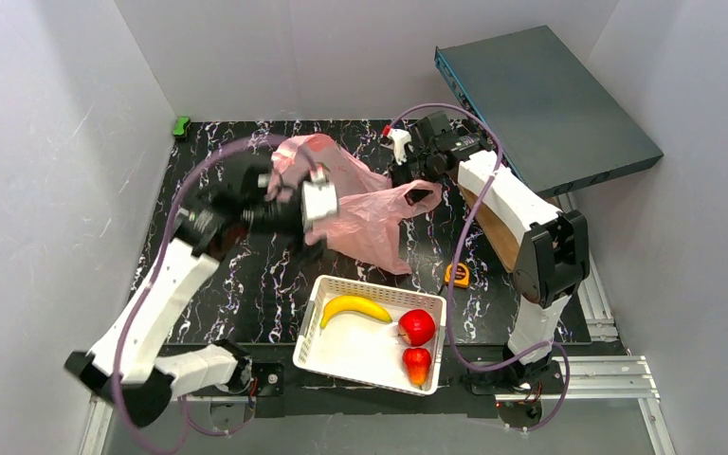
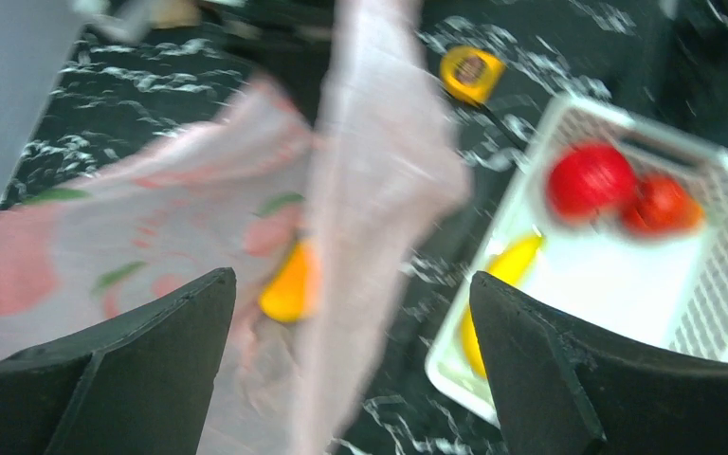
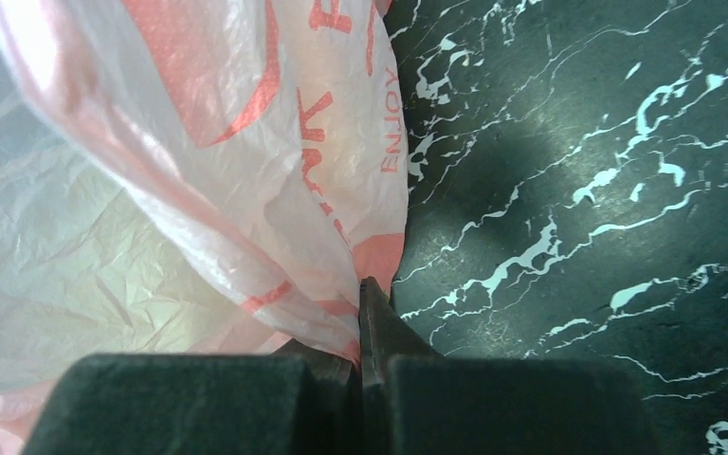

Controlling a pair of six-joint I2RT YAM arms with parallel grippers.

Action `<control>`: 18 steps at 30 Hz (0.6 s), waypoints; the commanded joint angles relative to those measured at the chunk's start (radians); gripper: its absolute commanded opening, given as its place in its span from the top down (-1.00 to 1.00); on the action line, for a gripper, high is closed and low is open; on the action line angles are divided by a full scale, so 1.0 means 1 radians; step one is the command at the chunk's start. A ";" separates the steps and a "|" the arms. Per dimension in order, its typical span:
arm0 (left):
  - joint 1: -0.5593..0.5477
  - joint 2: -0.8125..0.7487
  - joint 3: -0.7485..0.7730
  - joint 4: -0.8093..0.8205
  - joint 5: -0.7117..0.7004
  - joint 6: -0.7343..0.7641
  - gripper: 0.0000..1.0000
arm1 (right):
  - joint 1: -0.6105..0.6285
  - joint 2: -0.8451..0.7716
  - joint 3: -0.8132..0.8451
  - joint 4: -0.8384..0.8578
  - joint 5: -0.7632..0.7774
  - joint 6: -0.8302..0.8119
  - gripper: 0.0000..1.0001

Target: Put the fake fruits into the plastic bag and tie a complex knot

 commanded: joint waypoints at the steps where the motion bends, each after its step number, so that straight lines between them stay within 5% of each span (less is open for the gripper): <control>1: -0.155 -0.135 -0.175 -0.249 -0.033 0.279 -0.69 | 0.002 -0.079 -0.014 0.069 0.044 -0.013 0.97; 7: -0.332 -0.094 -0.325 -0.090 -0.242 0.082 -0.51 | 0.012 -0.108 -0.027 0.083 0.050 -0.017 0.97; 18: -0.462 0.001 -0.574 0.227 -0.392 0.139 -0.38 | 0.014 -0.122 -0.022 0.049 0.036 -0.042 0.97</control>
